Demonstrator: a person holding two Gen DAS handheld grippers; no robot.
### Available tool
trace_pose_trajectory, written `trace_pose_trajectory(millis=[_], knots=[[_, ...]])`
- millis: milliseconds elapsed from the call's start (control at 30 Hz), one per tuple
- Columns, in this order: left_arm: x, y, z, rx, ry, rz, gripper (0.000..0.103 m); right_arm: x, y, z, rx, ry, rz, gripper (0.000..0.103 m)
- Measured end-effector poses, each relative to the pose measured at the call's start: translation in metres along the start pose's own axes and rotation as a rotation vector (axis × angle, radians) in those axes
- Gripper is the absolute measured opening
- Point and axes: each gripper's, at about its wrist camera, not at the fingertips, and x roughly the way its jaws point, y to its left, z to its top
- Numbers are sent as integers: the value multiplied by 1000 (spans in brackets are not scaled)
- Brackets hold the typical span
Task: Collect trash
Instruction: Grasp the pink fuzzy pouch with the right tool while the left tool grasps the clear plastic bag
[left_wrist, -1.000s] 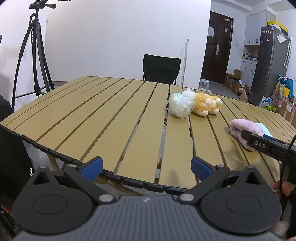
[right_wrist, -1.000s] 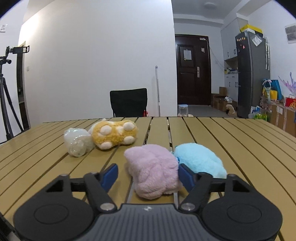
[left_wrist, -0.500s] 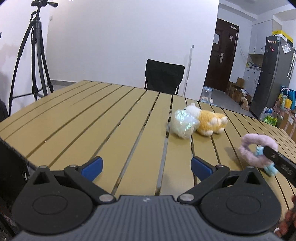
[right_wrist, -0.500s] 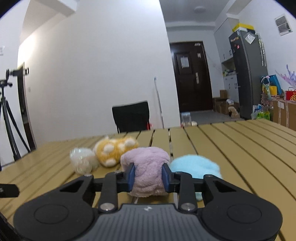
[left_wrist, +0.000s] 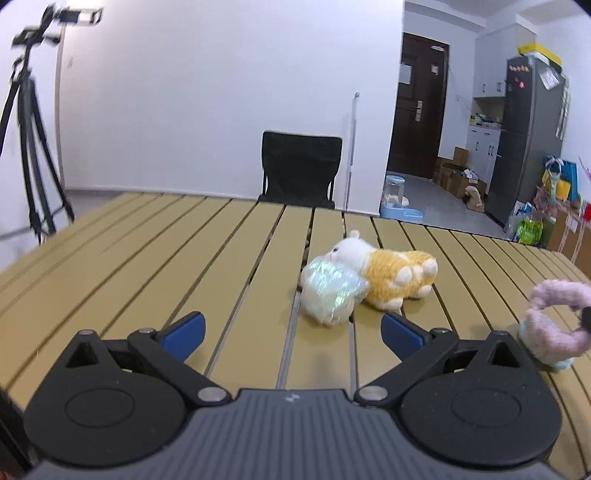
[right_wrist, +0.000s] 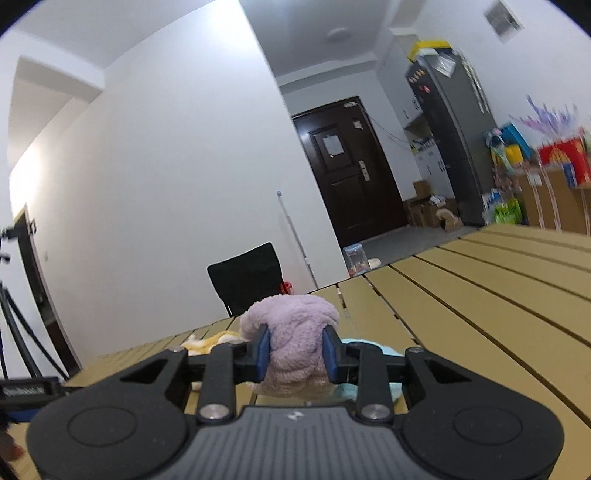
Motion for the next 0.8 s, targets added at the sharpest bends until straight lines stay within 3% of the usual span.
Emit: trace_pose_trajectory(millis=[167,367,633,800], knots=[[19,-10,9,30,-3,-1,103,-5,-23,13,68,-51,-8,28],[43,-15,17,47,20,-32,103,-7,-43,28,59,-129,-86,28],[79,-13,19,54,79,-13,103,13,-73,35,51,-137,-204,27],[87,-13,20,45,94,-67,103,25,-78,38,52,-129,-218,27]])
